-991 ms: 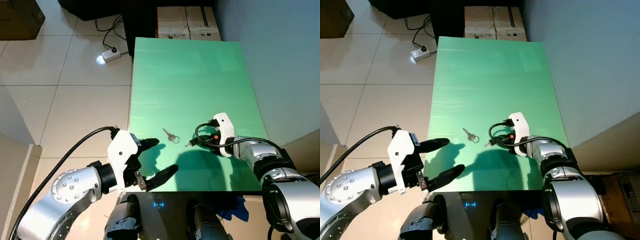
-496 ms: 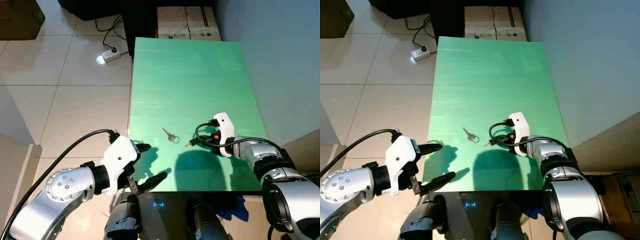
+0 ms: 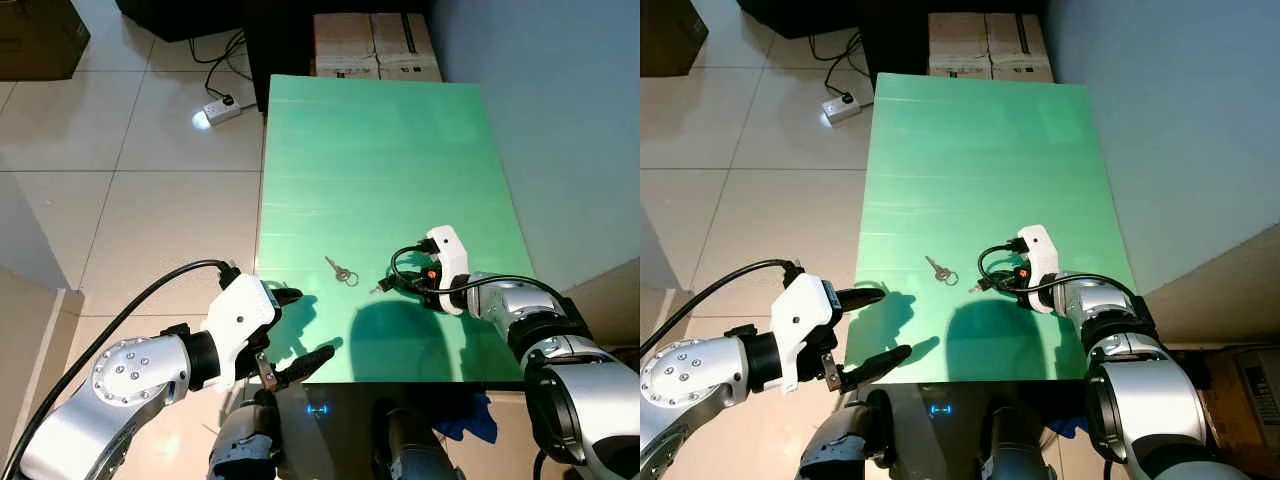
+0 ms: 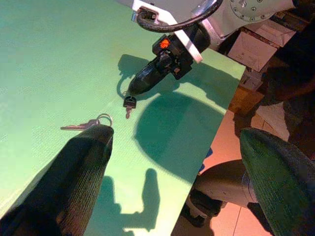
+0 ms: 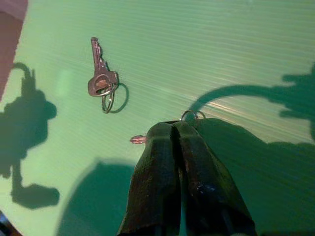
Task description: Hang keys on a hook
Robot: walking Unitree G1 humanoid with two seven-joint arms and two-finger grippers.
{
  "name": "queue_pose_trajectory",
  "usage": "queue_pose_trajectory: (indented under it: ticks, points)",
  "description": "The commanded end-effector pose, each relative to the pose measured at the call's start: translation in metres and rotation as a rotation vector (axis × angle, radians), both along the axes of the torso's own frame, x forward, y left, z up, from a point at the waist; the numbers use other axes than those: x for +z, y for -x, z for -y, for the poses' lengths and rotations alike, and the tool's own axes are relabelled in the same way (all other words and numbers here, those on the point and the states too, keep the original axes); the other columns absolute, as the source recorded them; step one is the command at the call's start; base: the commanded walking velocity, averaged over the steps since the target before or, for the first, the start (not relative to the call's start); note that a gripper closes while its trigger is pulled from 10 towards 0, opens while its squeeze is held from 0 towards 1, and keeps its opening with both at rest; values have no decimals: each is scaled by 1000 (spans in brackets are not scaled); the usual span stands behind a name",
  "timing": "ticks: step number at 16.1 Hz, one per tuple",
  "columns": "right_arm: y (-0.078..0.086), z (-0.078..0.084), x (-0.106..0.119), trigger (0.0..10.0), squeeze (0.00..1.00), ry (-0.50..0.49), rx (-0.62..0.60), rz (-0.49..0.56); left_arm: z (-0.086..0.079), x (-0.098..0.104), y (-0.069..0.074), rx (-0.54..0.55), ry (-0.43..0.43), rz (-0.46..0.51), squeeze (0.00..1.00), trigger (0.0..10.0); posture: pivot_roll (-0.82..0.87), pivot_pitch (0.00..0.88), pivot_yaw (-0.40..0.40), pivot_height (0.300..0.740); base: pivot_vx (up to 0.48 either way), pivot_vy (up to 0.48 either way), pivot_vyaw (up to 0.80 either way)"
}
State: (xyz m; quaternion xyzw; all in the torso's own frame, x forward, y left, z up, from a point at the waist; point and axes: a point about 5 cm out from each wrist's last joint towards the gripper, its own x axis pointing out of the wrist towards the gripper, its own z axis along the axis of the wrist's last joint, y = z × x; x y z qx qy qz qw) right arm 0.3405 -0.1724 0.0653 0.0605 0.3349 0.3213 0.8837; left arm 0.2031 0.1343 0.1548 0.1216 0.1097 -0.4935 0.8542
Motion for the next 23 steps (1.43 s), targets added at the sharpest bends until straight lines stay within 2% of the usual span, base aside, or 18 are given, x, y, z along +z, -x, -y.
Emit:
queue_pose_trajectory:
  ticks: [1, 4, 6, 7, 8, 9, 19, 23]
  points:
    - [2, 4, -2, 0, 0, -21, -10, -21, 1, -4, 4, -20, -12, -21, 0, 10000, 61, 330, -11, 740, 0, 0, 0]
    - [-4, 12, 12, 0, 0, -132, -74, 10, 2, -4, 4, -17, -5, -18, 0, 10000, 55, 331, -17, 740, 0, 0, 0]
    - [-3, 15, 10, 39, 0, -109, -67, 8, 2, -4, 4, -17, -1, -18, 0, 10000, 55, 331, -17, 740, 0, 0, 0]
    - [0, 16, 5, 10000, 0, -73, -64, -6, 3, -5, 4, -17, 1, -17, 0, 10000, 55, 331, -17, 740, 0, 0, 0]
    - [2, 15, 3, 10000, 0, -78, -67, -18, 3, -5, 4, -17, 1, -17, 0, 10000, 55, 331, -17, 740, 0, 0, 0]
    - [3, 15, 1, 10000, 1000, -89, -74, -26, 3, -5, 4, -17, 1, -18, 0, 10000, 55, 331, -17, 740, 0, 0, 0]
    - [5, 7, -3, 10000, 1000, -113, -51, -39, 4, -5, 5, -18, 5, -18, 0, 10000, 55, 337, -19, 740, 0, 0, 0]
    - [8, 6, -11, 10000, 1000, -53, -69, -47, 3, -4, 5, -18, 4, -17, 0, 10000, 59, 340, -17, 740, 0, 0, 0]
